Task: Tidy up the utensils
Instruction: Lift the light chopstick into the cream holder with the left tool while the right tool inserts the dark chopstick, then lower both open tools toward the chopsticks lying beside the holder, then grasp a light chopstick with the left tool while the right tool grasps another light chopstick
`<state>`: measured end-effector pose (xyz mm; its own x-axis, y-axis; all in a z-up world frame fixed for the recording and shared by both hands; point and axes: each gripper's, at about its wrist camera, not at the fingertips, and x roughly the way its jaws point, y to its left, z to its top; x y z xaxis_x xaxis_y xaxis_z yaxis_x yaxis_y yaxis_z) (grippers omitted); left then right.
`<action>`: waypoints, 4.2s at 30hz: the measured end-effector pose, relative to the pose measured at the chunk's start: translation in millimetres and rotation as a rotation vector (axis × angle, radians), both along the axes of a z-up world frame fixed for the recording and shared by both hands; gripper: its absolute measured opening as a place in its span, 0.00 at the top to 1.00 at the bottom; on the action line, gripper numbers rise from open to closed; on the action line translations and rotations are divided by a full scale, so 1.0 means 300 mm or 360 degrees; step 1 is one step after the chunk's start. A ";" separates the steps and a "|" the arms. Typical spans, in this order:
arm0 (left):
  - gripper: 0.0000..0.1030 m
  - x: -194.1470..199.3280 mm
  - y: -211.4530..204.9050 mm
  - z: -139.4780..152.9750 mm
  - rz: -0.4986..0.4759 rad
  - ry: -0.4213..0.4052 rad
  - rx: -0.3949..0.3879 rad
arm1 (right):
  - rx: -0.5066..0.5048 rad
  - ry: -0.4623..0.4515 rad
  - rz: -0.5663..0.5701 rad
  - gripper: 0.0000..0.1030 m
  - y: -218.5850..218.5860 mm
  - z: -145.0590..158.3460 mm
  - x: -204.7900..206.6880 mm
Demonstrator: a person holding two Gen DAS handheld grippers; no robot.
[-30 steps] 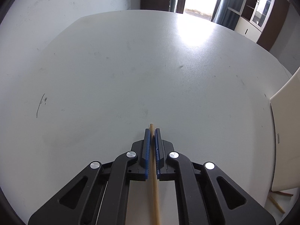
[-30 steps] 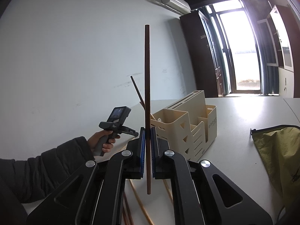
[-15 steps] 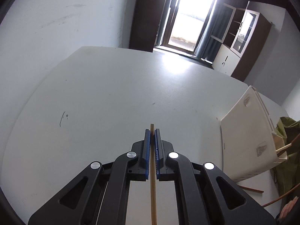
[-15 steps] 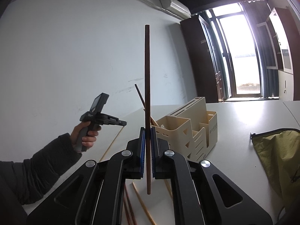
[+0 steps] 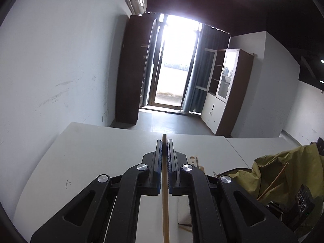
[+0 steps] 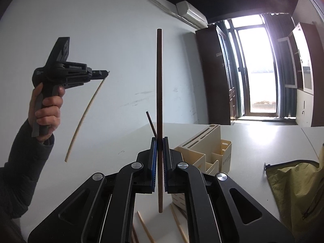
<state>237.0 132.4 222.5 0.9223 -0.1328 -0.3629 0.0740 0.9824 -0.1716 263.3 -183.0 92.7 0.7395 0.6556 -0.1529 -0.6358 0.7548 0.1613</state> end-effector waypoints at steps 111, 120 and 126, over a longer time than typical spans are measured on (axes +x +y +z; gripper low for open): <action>0.96 -0.119 0.042 -1.053 0.0272 0.1505 -0.0091 | -0.0997 0.0679 0.0183 0.80 0.333 -0.659 -0.019; 0.97 -0.075 0.025 -1.044 0.0186 0.1523 -0.0101 | -0.0980 0.0694 0.0168 0.81 0.352 -0.658 -0.030; 0.94 -0.027 0.060 -1.040 0.0189 0.1530 -0.0075 | -0.0956 0.0686 0.0174 0.74 0.349 -0.658 -0.029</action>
